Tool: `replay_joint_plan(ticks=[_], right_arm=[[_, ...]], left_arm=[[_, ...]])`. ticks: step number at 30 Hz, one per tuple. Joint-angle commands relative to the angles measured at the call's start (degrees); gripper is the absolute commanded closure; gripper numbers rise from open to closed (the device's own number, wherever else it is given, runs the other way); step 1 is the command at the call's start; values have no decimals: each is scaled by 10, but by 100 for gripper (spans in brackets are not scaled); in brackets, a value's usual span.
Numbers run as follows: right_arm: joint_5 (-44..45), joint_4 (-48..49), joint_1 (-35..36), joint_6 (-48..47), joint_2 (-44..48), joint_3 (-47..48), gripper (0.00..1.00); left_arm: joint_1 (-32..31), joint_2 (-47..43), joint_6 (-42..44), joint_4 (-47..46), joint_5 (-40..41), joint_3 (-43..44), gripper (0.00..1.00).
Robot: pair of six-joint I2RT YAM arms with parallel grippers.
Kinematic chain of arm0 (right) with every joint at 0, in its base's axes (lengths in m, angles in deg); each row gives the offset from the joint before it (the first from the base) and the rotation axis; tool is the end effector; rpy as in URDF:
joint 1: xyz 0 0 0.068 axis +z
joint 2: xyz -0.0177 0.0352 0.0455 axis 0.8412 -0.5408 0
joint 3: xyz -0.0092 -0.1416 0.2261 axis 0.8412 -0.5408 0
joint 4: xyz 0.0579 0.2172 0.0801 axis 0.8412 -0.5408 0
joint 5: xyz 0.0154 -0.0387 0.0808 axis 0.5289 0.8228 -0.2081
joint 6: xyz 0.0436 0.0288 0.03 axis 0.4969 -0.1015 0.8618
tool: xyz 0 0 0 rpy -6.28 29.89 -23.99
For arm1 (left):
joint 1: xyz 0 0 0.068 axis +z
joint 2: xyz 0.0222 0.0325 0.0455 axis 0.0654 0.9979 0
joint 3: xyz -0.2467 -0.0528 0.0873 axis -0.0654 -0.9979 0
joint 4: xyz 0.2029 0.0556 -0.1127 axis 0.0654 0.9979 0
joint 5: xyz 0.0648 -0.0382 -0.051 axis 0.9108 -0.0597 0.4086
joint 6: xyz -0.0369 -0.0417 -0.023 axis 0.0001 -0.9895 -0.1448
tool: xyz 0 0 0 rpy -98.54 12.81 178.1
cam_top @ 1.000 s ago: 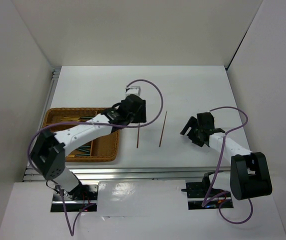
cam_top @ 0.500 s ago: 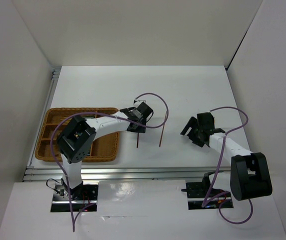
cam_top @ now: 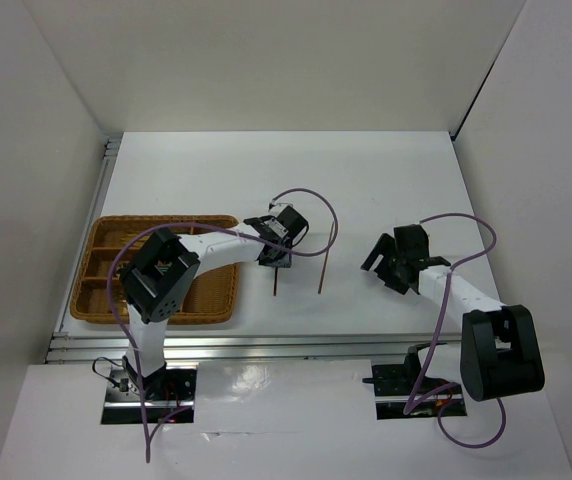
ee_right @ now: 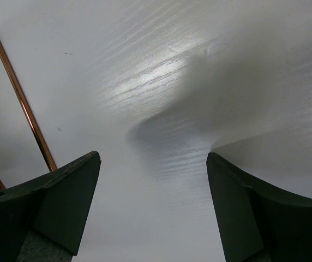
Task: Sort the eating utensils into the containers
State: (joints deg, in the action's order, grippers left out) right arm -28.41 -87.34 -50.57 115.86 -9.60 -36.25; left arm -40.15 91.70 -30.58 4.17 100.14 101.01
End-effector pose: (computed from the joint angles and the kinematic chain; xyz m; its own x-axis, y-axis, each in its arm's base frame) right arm 0.2082 0.0245 0.1620 -0.7061 0.5551 -0.4398 0.4250 0.8289 0.3638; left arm 0.2880 -0.2568 0.1732 -0.8274 -0.0807 -0.5558 -0.0209 0.9933 -0.1133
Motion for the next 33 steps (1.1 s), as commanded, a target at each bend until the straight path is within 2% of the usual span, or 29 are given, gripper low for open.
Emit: replay_joint_plan(ticks=[1, 16, 21, 25, 33], right_arm=[[12, -4, -4, -7, -10, -2, 14], [12, 2, -4, -7, -25, -2, 14], [18, 2, -4, -7, -25, 4, 14], [18, 2, -4, -7, -25, 4, 14], [18, 7, -4, -7, -31, 4, 14]], left_arm=[[9, 5, -10, -7, -11, 5, 53], [20, 32, -4, -12, -28, -1, 61], [20, 50, -4, -7, -40, 10, 71], [20, 50, 1, -7, -52, 16, 86], [26, -35, -30, -2, -14, -4, 88]])
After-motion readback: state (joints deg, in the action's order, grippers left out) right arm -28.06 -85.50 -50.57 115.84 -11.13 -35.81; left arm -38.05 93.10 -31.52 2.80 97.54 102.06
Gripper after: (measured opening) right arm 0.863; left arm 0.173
